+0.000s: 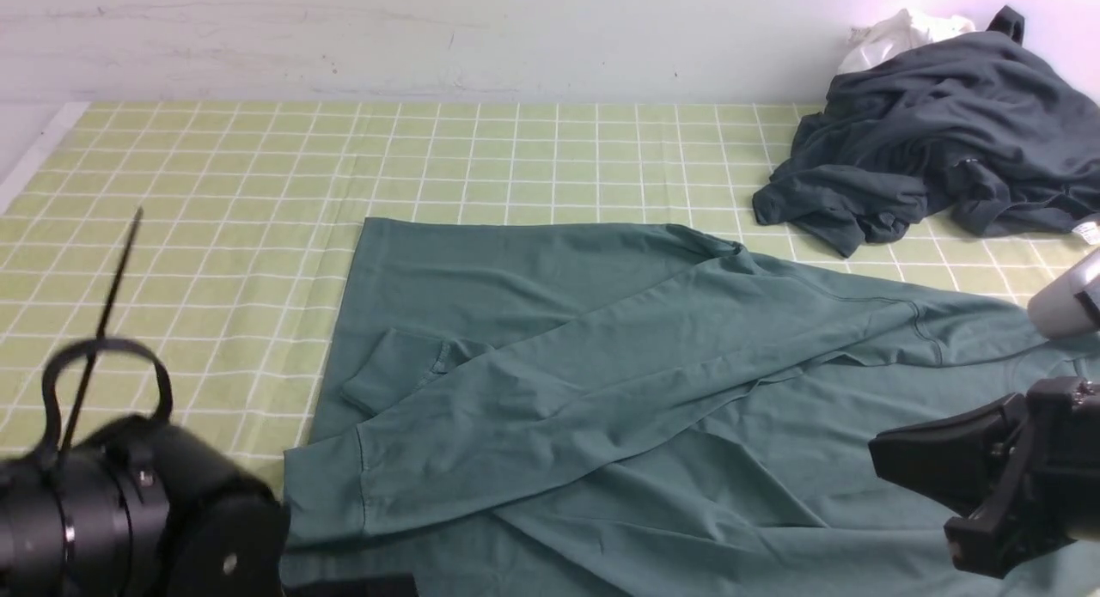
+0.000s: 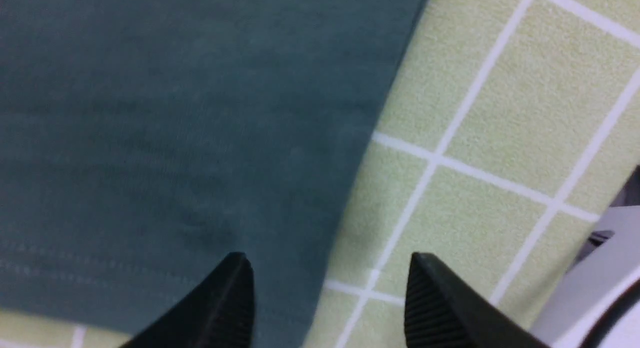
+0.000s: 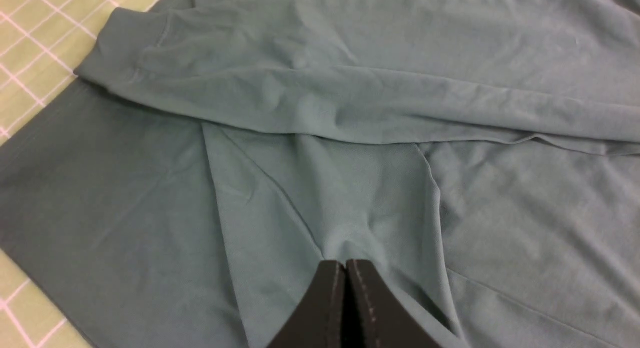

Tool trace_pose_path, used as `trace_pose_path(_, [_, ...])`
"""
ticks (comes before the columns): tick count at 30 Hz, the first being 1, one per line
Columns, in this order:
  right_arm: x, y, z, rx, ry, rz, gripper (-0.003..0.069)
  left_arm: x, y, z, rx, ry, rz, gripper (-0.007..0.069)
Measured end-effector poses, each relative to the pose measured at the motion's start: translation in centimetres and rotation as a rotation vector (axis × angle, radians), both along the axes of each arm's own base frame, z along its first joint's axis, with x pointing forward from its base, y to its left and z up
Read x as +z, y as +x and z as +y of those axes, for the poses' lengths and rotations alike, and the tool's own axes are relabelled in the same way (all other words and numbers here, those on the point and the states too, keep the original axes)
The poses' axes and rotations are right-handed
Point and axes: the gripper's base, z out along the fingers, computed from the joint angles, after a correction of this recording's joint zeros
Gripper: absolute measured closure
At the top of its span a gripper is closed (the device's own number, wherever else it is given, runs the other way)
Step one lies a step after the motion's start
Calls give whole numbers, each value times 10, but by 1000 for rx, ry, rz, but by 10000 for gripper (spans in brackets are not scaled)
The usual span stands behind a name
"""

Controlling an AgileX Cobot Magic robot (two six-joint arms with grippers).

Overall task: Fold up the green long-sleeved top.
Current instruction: Use both arms simultaneously to clamp the lower edge of the clothing fabric

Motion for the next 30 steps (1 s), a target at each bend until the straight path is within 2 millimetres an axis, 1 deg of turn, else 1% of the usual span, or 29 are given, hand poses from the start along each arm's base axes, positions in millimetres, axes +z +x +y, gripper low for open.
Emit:
trace_pose_path(2, [0,0,0,1,0,-2,665,-5,-1,1,-38,-13,-37,249])
trace_pose_path(5, [0,0,0,3,-2,-3,665,-11,-1,3,-70,-18,-85,308])
trace_pose_path(7, [0,0,0,4,-2,-4,665,-12,-1,5,-85,-17,-106,365])
trace_pose_path(9, [0,0,0,5,-1,-5,665,-12,0,5,-87,-15,-122,445])
trace_pose_path(11, [0,0,0,8,-2,-6,665,-12,0,5,-70,-14,-129,521])
trace_pose_path(14, [0,-1,1,18,2,0,665,-7,0,5,-15,-16,-128,600])
trace_pose_path(16, [1,-3,2,35,9,4,665,-1,1,4,25,-20,-132,617])
trace_pose_path(18, [7,-7,5,79,31,-26,665,15,3,3,98,-37,-154,623])
trace_pose_path(21, [26,-13,8,131,60,-141,665,32,2,5,153,-60,-202,625])
trace_pose_path(24, [40,-13,8,173,23,-239,665,41,0,9,159,-69,-239,625])
trace_pose_path(25, [43,-12,6,215,-68,-288,665,43,0,10,155,-72,-255,625])
trace_pose_path(27, [40,-9,3,245,-155,-297,661,44,0,10,157,-77,-262,625])
trace_pose_path(28, [31,-6,-2,287,-278,-282,648,45,0,10,156,-80,-266,625])
trace_pose_path(30, [14,1,-10,363,-462,-218,611,45,0,10,158,-83,-267,625])
